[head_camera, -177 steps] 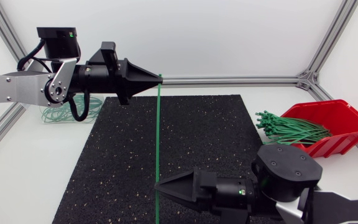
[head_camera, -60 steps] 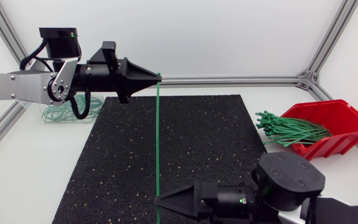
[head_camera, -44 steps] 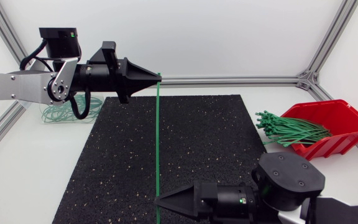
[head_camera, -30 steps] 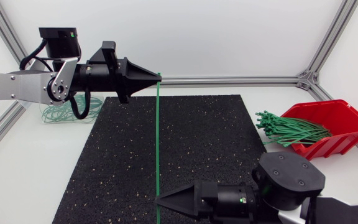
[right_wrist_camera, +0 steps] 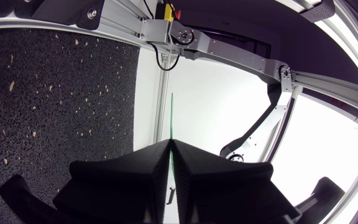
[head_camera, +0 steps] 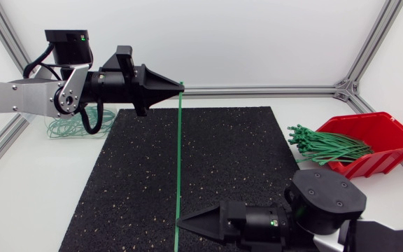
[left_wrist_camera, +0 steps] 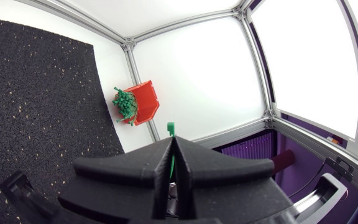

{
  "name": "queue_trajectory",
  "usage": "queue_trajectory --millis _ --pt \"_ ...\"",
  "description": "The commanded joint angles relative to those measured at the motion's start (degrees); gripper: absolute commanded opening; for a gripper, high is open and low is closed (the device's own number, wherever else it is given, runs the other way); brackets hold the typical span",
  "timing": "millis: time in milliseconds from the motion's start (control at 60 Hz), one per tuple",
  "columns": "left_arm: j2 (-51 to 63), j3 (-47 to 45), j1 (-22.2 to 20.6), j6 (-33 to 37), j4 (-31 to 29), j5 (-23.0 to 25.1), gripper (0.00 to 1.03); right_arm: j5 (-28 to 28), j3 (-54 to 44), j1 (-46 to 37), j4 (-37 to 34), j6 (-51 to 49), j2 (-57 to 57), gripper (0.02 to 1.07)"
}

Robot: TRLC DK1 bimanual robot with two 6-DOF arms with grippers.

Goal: Take a green cable tie from the red box, thread the tail through the head to close it, then place it in the transparent bin on the left.

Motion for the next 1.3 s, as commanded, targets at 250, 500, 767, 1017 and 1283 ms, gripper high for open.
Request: queue_trajectory --millis 250,500,767,1017,1283 --pt "-1.6 -1.9 -0.6 -1.7 1.7 0.7 0.04 0.4 1.1 0.3 0.0 0.2 0.3 0.08" --pt "-2.4 -3.6 -0.3 -1.0 3.1 0.7 0.04 -1.6 2.5 -1.9 -0.8 6.8 2.9 0.08" --pt "-4.1 -4.3 -0.2 -1.1 2.9 0.7 0.04 -8.7 0.9 -6.0 0.0 16.4 3.5 0.08" --pt "-5.1 -5.2 -0.2 -1.0 2.8 0.6 0.04 -8.3 4.2 -10.2 -0.5 34.9 3.9 0.08" --pt "-6.3 -5.6 -0.7 -1.0 2.4 0.1 0.04 -11.8 5.6 -10.9 0.5 57.7 5.7 0.08"
